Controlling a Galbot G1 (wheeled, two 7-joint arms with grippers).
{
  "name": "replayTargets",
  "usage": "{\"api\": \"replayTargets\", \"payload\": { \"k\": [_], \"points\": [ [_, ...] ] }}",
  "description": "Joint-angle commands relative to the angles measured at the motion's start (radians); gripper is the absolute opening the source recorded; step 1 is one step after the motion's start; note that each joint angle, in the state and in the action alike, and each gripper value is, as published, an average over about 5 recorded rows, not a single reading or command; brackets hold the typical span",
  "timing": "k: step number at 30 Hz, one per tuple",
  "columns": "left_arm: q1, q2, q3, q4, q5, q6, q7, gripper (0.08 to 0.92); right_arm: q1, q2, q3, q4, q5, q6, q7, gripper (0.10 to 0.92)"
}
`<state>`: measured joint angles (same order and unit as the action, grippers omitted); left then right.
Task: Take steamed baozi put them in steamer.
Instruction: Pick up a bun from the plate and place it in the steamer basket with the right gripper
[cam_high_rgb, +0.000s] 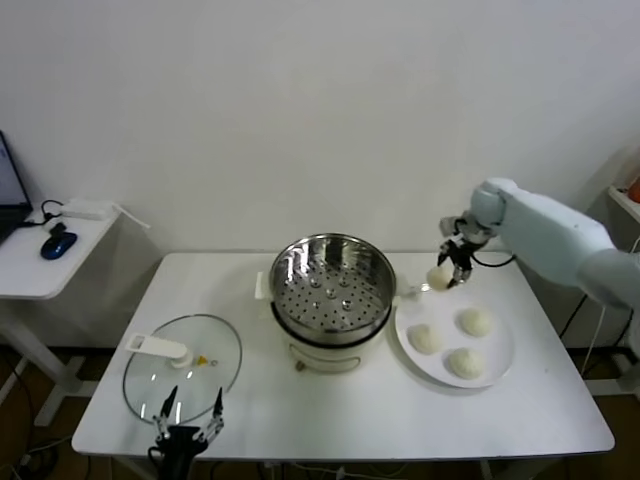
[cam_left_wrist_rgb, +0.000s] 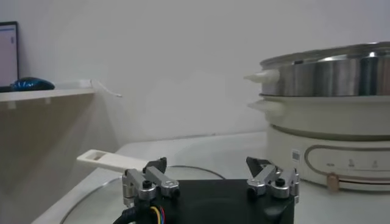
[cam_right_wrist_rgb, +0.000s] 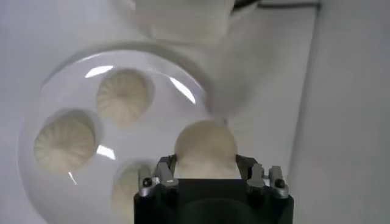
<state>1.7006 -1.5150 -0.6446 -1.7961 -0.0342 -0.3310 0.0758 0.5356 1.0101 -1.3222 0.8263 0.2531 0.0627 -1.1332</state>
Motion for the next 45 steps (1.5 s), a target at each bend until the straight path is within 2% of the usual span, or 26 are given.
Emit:
{"api": "replayTargets", "payload": {
  "k": [1,4,8,14,18,28,45],
  "points": [
    [0.000,0.000,0.000,-0.007,0.004,0.001,0.000,0.823,0.324,0.001,-0.196,0.269,0.253,0.142,0.008,0.670],
    [-0.001,-0.001,0.001,-0.010,0.005,0.003,-0.001,0.823,0.335,0.043,-0.217,0.274,0.284,0.235,0.023,0.670],
    [-0.002,-0.001,0.004,-0.011,0.007,0.003,-0.001,0.823,0.311,0.140,-0.243,0.217,0.225,0.416,0.064,0.668],
    [-0.006,-0.004,0.007,-0.013,0.006,0.002,-0.004,0.823,0.210,0.319,-0.228,-0.016,0.072,0.663,0.107,0.670],
    [-0.010,-0.008,0.006,-0.009,0.006,0.000,-0.008,0.823,0.137,0.408,-0.199,-0.161,0.030,0.774,0.110,0.670],
    [-0.022,-0.011,0.006,0.006,0.009,-0.006,-0.015,0.823,0.005,0.502,-0.183,-0.341,-0.044,0.810,0.088,0.670],
    [-0.037,-0.009,0.012,0.023,0.011,-0.007,-0.015,0.823,-0.082,0.532,-0.125,-0.436,-0.055,0.810,0.107,0.670]
  ]
}}
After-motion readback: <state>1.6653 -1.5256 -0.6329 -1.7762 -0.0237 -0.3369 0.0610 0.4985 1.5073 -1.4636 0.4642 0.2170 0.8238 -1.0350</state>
